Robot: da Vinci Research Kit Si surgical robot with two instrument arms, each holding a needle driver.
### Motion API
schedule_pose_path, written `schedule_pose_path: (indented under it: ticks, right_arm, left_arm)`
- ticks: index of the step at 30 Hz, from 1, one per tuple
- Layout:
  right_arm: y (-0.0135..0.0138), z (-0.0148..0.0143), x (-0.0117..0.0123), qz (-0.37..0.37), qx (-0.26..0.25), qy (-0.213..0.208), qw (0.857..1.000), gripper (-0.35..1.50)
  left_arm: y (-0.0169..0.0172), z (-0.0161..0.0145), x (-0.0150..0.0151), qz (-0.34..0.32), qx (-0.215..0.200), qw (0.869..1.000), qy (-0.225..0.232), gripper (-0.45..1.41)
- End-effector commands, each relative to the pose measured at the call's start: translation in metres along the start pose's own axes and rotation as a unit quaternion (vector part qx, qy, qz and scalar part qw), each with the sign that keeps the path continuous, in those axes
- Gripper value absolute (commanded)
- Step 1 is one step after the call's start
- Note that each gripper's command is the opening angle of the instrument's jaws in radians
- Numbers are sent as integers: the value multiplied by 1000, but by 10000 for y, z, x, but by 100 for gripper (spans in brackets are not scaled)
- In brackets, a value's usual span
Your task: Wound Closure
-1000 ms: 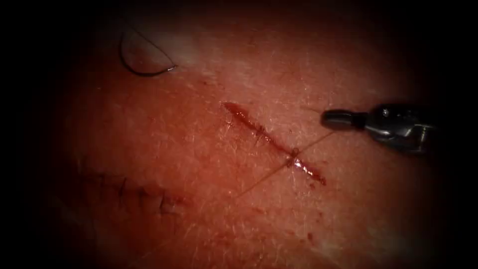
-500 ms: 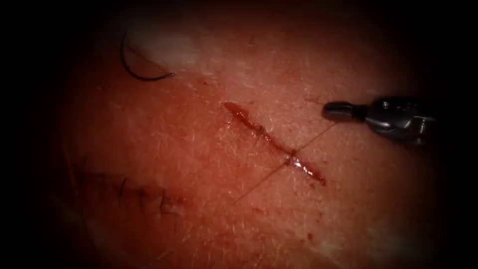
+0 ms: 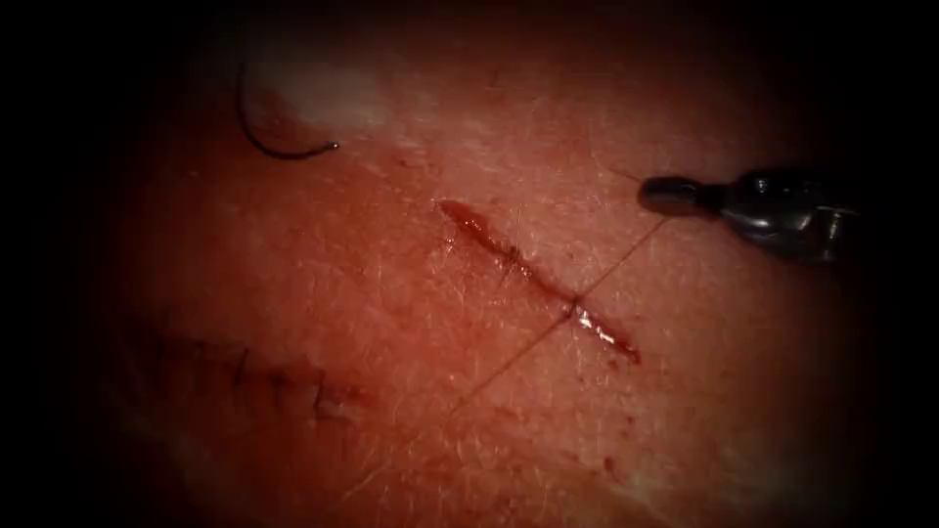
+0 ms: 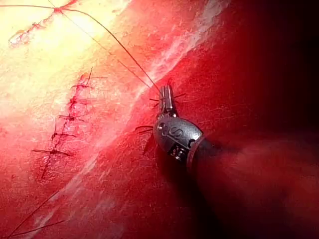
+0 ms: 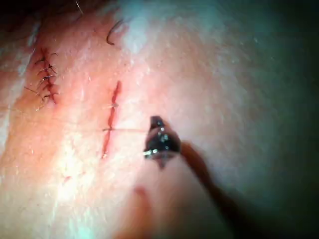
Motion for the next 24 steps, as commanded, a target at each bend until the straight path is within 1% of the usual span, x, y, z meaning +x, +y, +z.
schedule_pose_path:
  ticks: [1,5,9,12,15,18,19,20,21,22,23,24]
  right_arm:
    - [0,4,-7,1,-1,-1,1000,-35]
    - [7,0,-14,3,-11,-1,1000,-35]
    - [7,2,-22,4,-23,-2,1000,-35]
    - [4,6,-27,2,-8,-1,1000,-35]
    - [0,9,-27,2,3,0,1000,-35]
    - [-7,10,-27,0,9,4,1000,-35]
    - [-9,10,-26,1,4,8,1000,-28]
    - [-13,9,-24,4,-16,13,1000,41]
    - [-14,8,-22,7,-24,17,1000,76]
    - [-16,6,-20,9,-27,20,999,96]
    - [-17,3,-18,11,-29,25,999,108]
    - [-19,-1,-16,14,-30,34,999,113]
  left_arm:
    - [2,0,-11,-3,0,1000,-1,-45]
    - [-1,-5,-12,-2,-2,1000,-3,-45]
    - [-3,-8,-15,-1,-4,1000,-6,-45]
    - [-3,-8,-14,-4,-3,1000,-7,-45]
    - [-1,-5,-7,-7,-3,1000,-7,-45]
    - [5,4,11,-16,-2,1000,-8,-45]
    - [8,10,23,-18,-6,1000,-10,-45]
    - [10,15,32,-13,-10,1000,-12,-45]
    - [13,21,41,-9,-14,1000,-14,-45]
    - [16,29,55,-3,-19,1000,-16,-45]
    - [18,35,66,-2,-23,1000,-19,-45]
    - [19,41,76,2,-28,999,-20,-45]
